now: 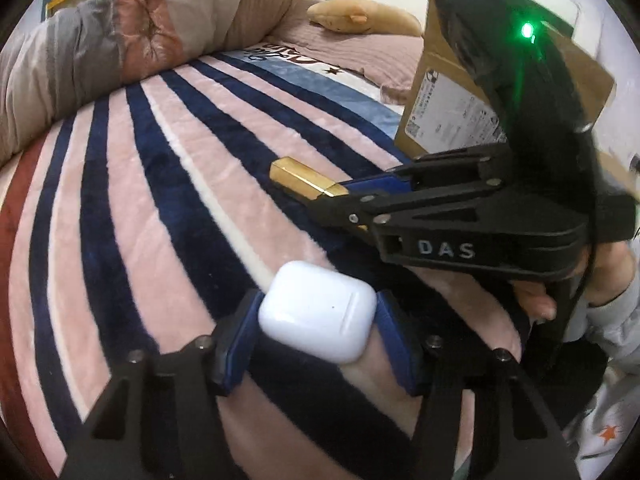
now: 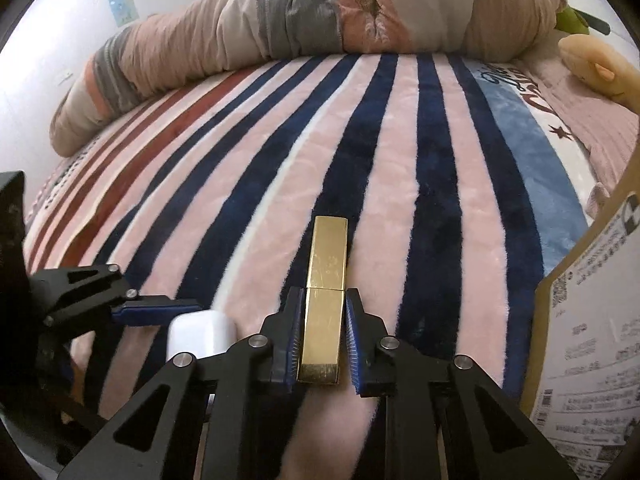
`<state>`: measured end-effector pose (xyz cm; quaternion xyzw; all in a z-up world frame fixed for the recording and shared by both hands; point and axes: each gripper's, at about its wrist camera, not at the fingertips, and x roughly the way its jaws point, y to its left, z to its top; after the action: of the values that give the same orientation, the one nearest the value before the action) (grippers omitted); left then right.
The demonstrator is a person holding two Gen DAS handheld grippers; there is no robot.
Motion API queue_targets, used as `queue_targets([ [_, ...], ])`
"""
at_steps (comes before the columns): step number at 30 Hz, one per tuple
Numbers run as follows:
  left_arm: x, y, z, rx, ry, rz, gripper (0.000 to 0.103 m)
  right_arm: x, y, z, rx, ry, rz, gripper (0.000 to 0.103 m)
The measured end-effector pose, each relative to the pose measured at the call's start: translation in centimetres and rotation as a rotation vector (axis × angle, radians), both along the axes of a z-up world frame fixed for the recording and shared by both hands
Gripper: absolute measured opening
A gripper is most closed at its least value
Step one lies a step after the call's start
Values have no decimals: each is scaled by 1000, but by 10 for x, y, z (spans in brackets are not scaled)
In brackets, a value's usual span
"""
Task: Organize rigid objects
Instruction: 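Carry the AirPods case and gold bar into the box and release both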
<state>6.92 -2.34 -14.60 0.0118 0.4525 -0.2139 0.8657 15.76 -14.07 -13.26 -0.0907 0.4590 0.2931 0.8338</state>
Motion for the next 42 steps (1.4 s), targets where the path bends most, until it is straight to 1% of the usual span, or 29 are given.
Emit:
queue_targets([
  [2, -3, 5, 2, -4, -4, 3, 54, 0, 2, 0, 5, -24, -9, 16],
  [4, -7, 10, 4, 0, -12, 11, 54, -1, 6, 0, -10, -58, -5, 15],
  [7, -13, 24, 12, 1, -29, 56, 54, -9, 12, 1, -45, -105, 0, 14],
  [9, -20, 37, 24, 6, -58, 92, 54, -15, 15, 8, -37, -113, 22, 14],
  [10, -24, 41, 30, 2, -69, 104, 54, -18, 17, 13, -27, -116, 32, 14],
  [12, -32, 50, 46, 22, -104, 150, 54, -30, 21, 29, -17, -151, 60, 14],
  [14, -42, 57, 66, 48, -143, 188, 54, -47, 24, 49, -4, -192, 97, 14],
  [15, -47, 58, 77, 46, -166, 192, 54, -54, 24, 59, 7, -202, 114, 14],
  [18, -58, 52, 110, 47, -230, 181, 54, -85, 17, 97, 60, -255, 165, 14],
  [19, -58, 46, 122, 59, -252, 171, 54, -97, 9, 114, 78, -289, 178, 14],
  [21, -59, 29, 144, 75, -290, 142, 54, -112, -6, 139, 111, -336, 180, 14],
  [24, -58, -2, 173, 48, -330, 69, 54, -122, -46, 173, 159, -391, 115, 14],
  [27, -52, -39, 194, 41, -363, -7, 54, -117, -96, 190, 173, -424, -10, 14],
  [29, -43, -65, 203, 44, -365, -45, 54, -107, -127, 189, 161, -429, -100, 14],
  [31, -30, -89, 208, 43, -354, -77, 54, -96, -155, 182, 139, -412, -176, 14],
  [33, -19, -110, 211, 51, -343, -95, 54, -86, -173, 173, 120, -389, -209, 14],
  [35, -8, -132, 209, 68, -333, -120, 54, -73, -189, 160, 104, -350, -227, 14],
  [39, 10, -168, 203, 84, -292, -151, 54, -57, -206, 140, 59, -311, -236, 14],
  [42, 26, -186, 192, 113, -260, -159, 54, -52, -211, 130, 65, -289, -211, 14],
])
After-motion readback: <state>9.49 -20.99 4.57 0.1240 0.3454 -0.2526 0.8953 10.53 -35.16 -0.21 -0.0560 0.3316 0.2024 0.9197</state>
